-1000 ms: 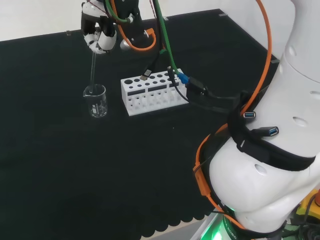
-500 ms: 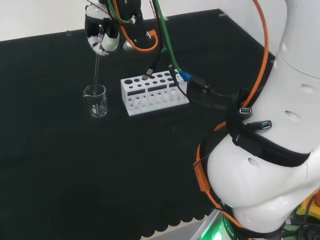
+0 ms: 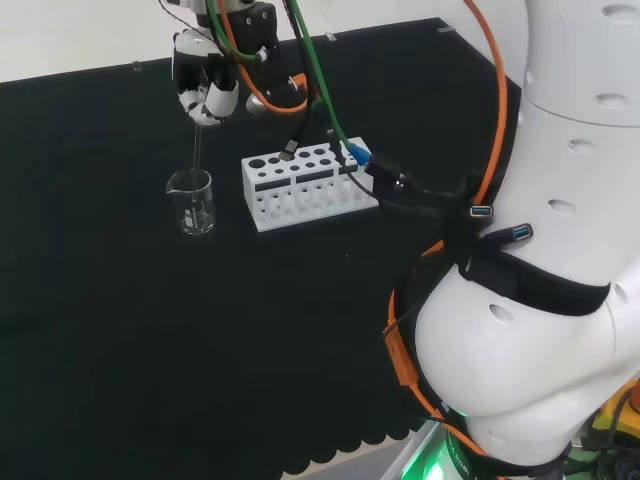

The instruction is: Stir in the beaker to the left of the white test tube rack with the glass rod.

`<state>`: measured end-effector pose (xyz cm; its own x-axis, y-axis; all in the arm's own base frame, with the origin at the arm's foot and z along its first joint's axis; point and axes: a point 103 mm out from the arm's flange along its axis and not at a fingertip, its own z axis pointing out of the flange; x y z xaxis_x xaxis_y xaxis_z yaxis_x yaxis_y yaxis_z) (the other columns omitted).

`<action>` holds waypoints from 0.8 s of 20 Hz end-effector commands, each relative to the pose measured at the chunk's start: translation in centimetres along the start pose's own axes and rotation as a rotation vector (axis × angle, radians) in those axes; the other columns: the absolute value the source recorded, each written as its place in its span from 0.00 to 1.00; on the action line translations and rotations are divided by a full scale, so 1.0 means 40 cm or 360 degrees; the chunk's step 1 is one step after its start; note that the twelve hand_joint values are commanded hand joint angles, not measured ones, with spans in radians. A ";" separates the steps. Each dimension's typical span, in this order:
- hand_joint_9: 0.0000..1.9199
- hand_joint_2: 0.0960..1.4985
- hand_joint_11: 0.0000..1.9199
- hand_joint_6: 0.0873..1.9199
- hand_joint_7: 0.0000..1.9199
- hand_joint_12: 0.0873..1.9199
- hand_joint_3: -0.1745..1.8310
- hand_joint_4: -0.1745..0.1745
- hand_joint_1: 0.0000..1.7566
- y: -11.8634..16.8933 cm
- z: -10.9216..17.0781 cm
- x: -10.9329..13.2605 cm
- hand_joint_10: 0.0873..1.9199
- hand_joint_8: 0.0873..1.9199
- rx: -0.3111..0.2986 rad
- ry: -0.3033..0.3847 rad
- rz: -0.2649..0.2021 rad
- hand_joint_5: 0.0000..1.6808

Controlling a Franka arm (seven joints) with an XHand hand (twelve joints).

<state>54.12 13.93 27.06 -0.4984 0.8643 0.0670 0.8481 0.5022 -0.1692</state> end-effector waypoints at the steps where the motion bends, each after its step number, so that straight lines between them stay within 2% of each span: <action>1: 0.90 0.35 0.84 0.45 0.64 0.35 0.52 0.00 0.75 0.020 0.022 -0.016 0.26 0.45 0.0035 0.0000 -0.0029 0.70; 7: 0.90 0.35 0.84 0.45 0.64 0.35 0.52 0.00 0.75 0.033 0.038 -0.023 0.26 0.45 0.0064 -0.0030 -0.0035 0.70; 11: 0.90 0.35 0.84 0.45 0.64 0.35 0.52 0.00 0.75 0.012 0.033 -0.045 0.26 0.45 0.0087 -0.0030 -0.0012 0.70; 16: 0.90 0.35 0.84 0.45 0.64 0.35 0.52 0.00 0.75 -0.019 0.031 -0.027 0.26 0.45 0.0099 -0.0029 -0.0005 0.70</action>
<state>54.92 12.81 25.65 -0.5103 0.8585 0.0519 0.8327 0.5082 -0.2199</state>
